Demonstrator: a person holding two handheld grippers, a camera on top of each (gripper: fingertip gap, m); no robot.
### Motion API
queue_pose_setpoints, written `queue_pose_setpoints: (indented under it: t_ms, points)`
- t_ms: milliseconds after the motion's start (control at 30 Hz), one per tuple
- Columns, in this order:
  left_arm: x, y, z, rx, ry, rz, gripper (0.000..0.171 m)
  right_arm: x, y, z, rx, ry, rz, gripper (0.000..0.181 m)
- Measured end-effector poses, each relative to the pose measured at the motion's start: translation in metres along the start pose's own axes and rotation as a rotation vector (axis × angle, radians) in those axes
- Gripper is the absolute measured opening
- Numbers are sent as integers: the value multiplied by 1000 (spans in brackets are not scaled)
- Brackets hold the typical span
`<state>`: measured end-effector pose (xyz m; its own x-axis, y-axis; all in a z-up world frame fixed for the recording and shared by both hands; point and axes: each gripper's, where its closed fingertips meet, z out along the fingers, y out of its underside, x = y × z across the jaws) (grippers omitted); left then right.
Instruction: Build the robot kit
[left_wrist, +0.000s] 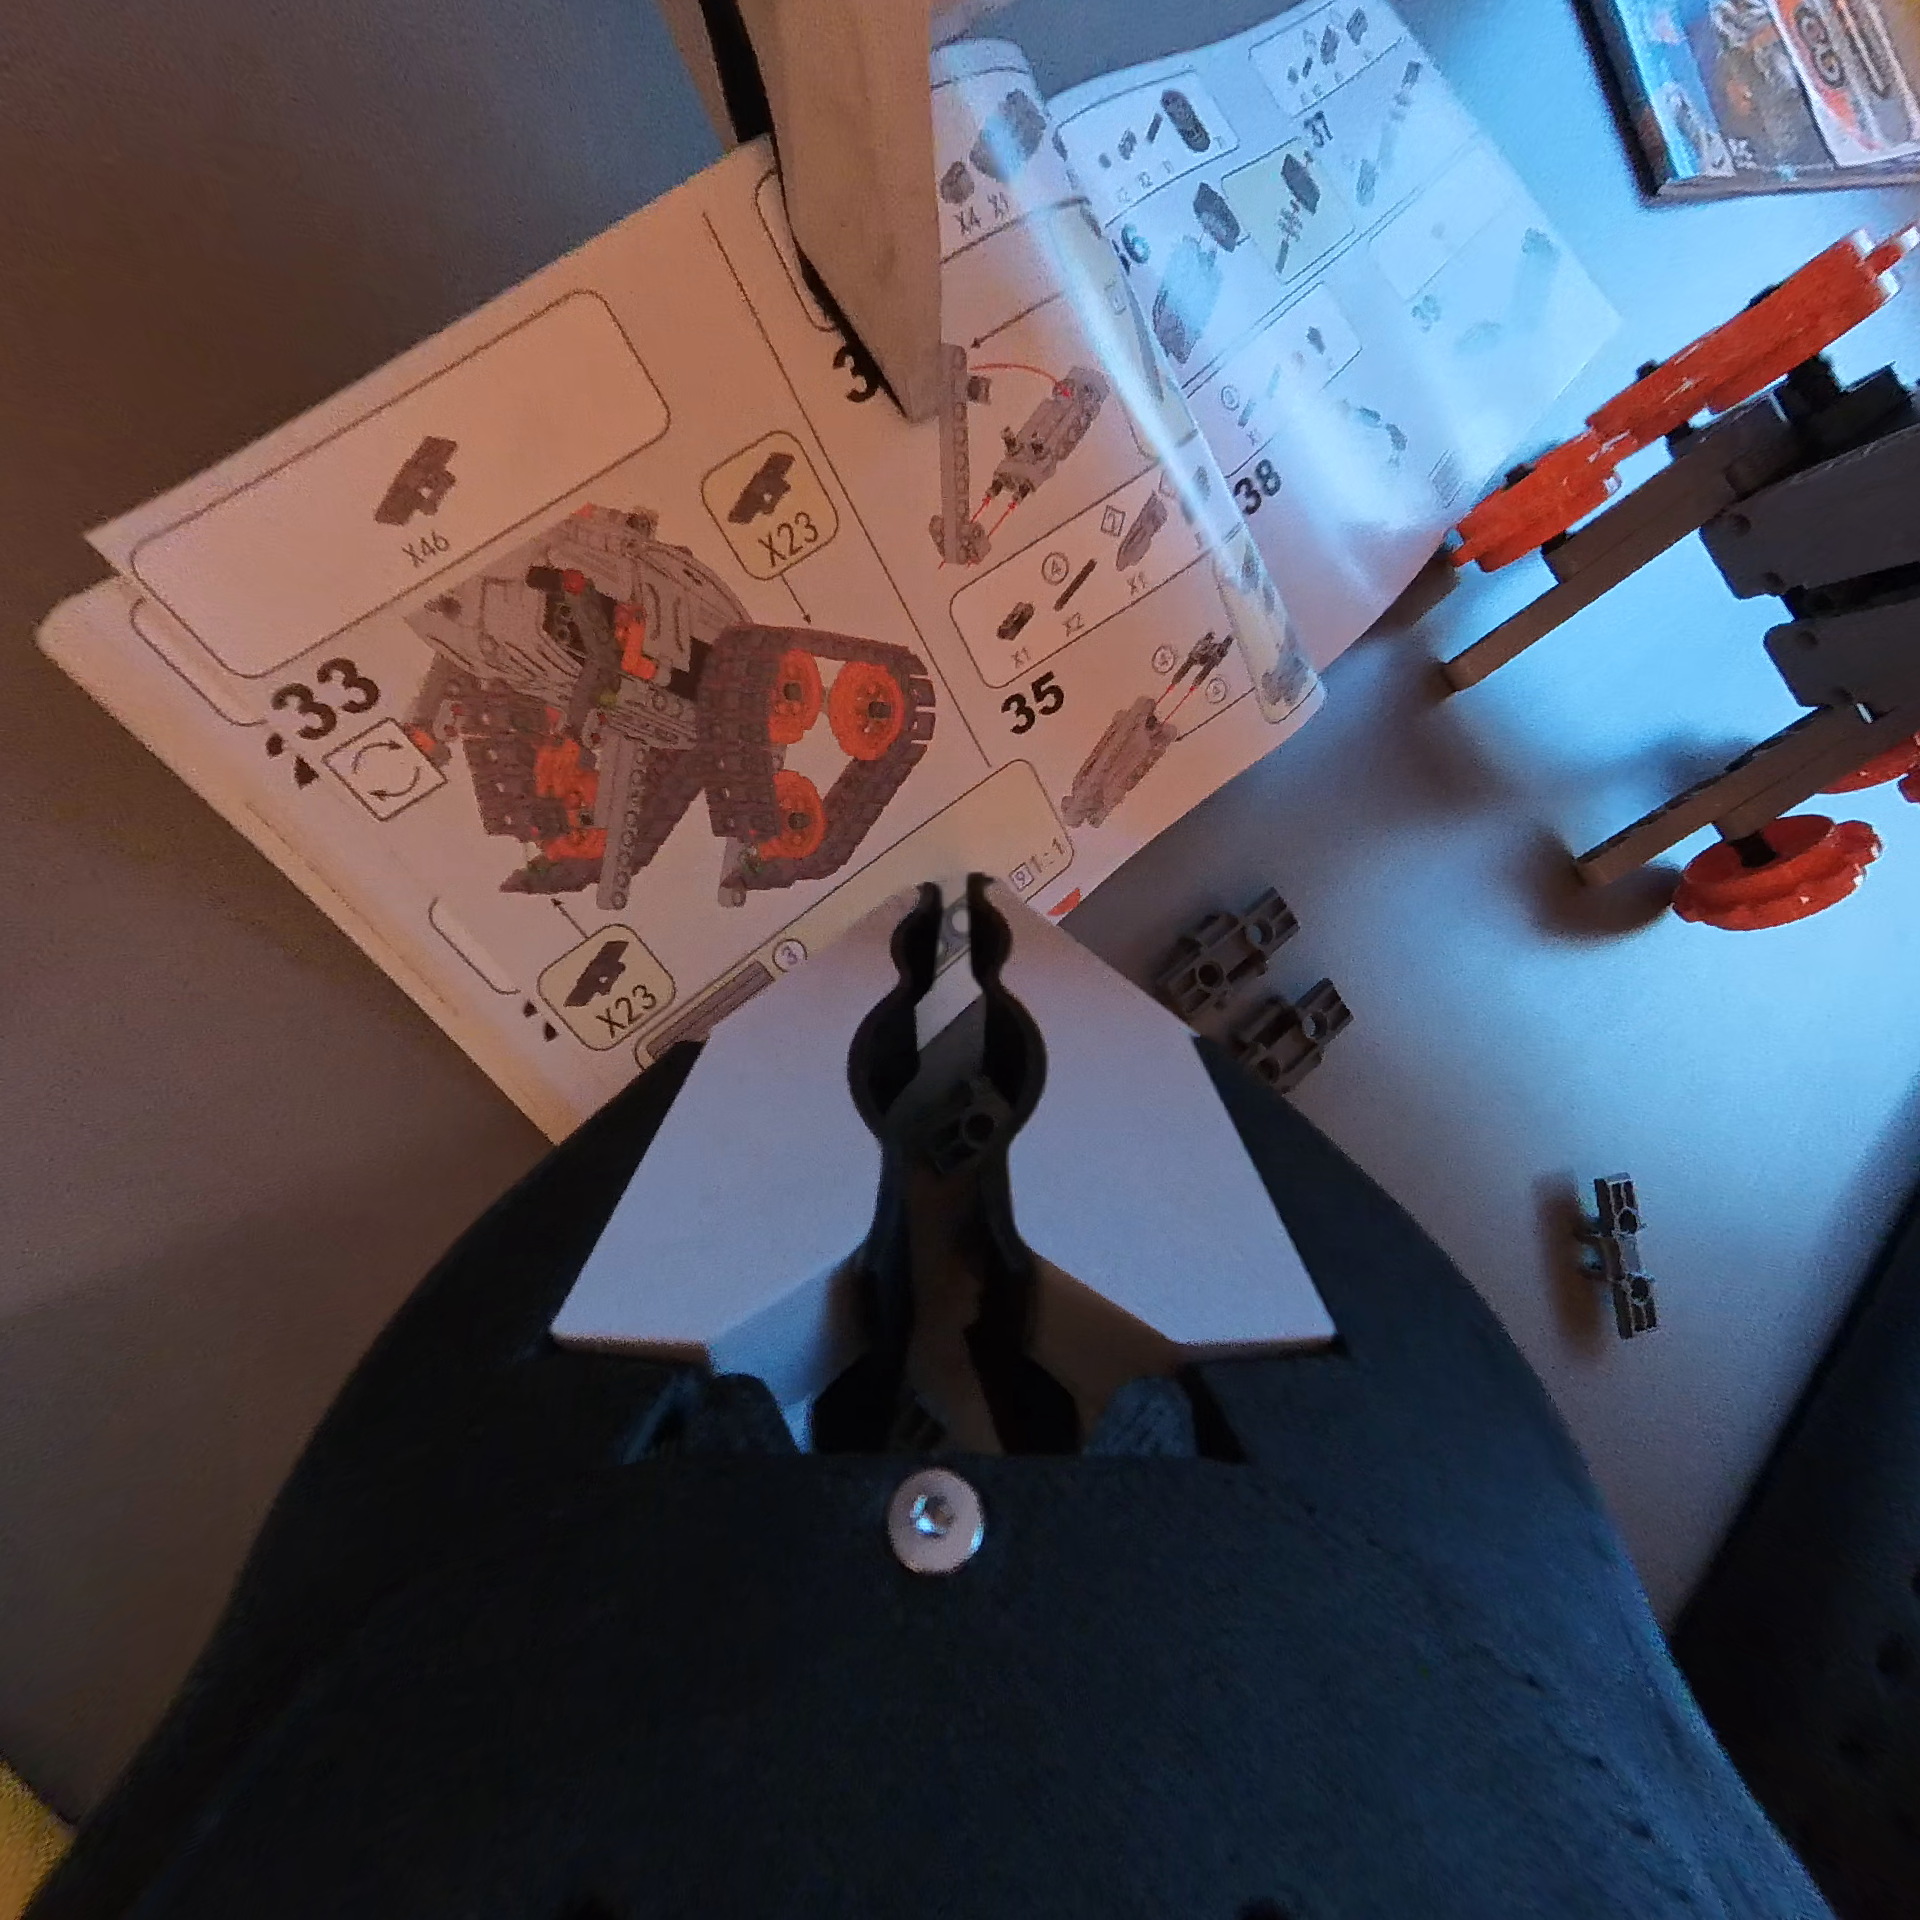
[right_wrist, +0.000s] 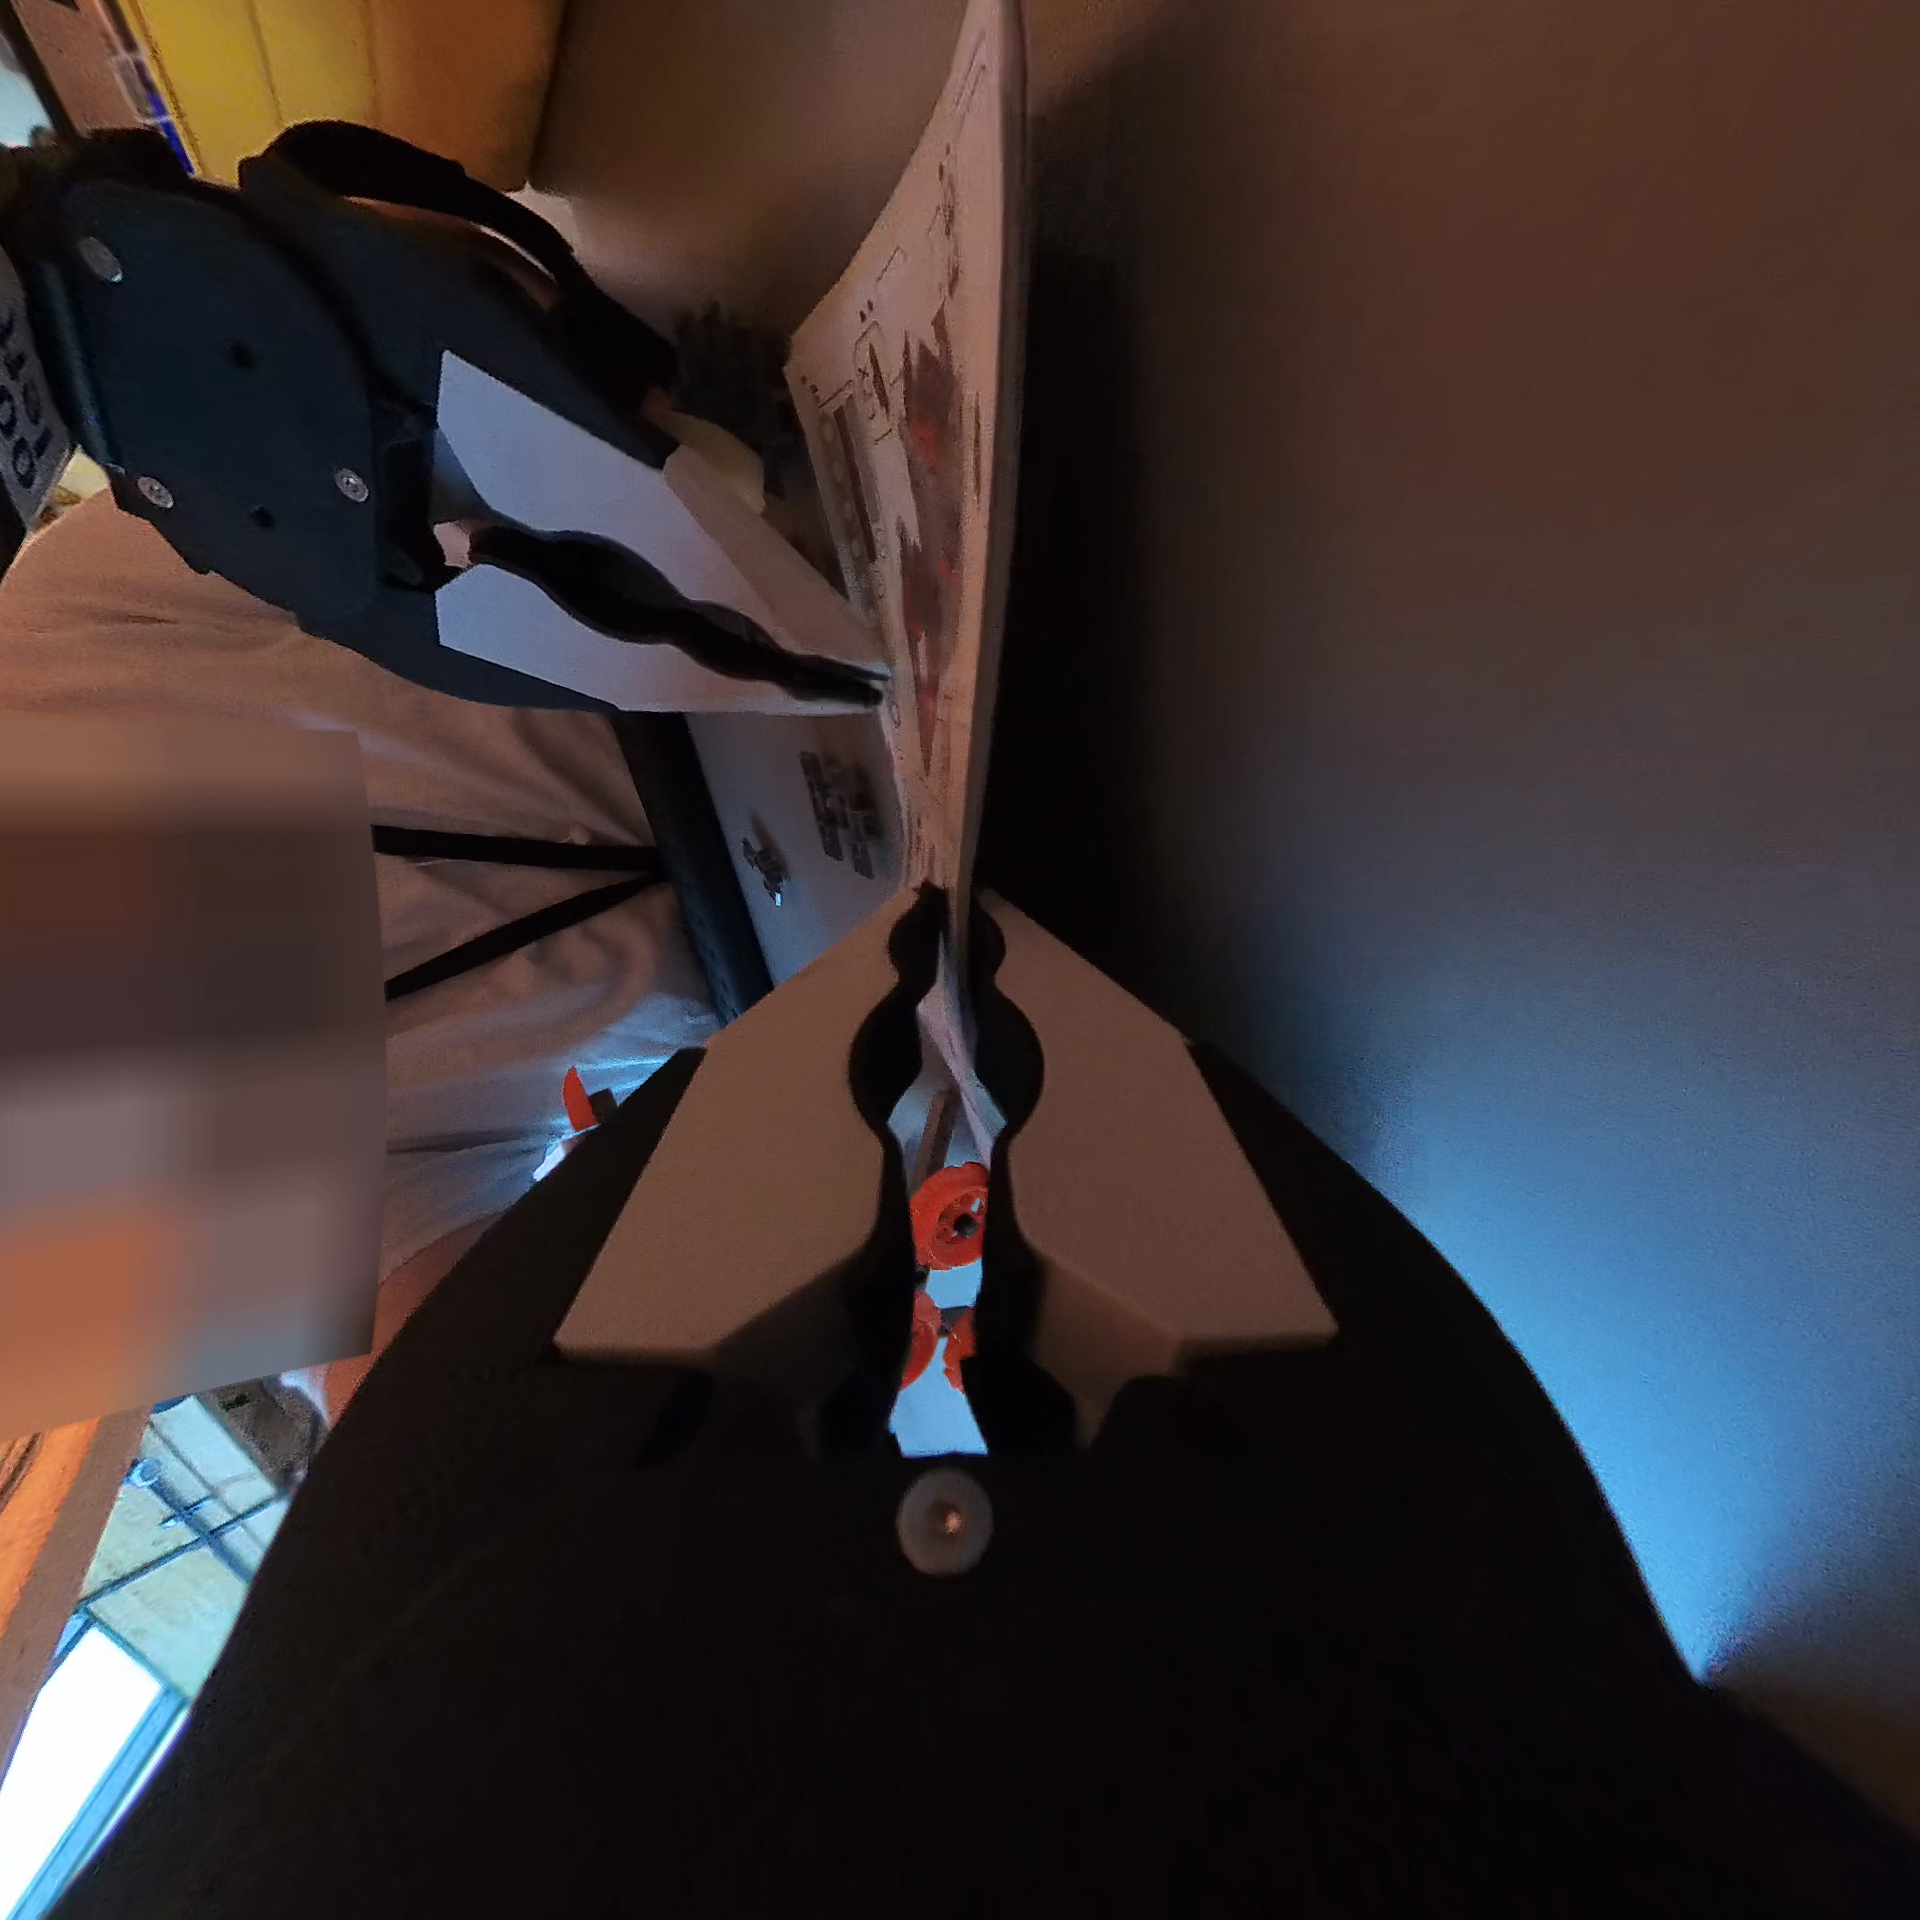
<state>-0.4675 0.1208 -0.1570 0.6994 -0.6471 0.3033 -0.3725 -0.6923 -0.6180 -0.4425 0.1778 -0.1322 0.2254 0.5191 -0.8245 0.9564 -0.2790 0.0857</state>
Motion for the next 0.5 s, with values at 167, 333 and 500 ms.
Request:
queue_pose_setpoints:
  t_ms: [167,333,500]
  points:
    - [-6,-22,-21,127,-83,32,43,-18,-2,-11,37,106,-96,0]
    - [-8,-51,-58,332,-145,50,46,-36,3,-22,74,288,-216,1]
    - [-19,-71,-93,504,-223,26,80,-58,18,-29,102,454,-377,1]
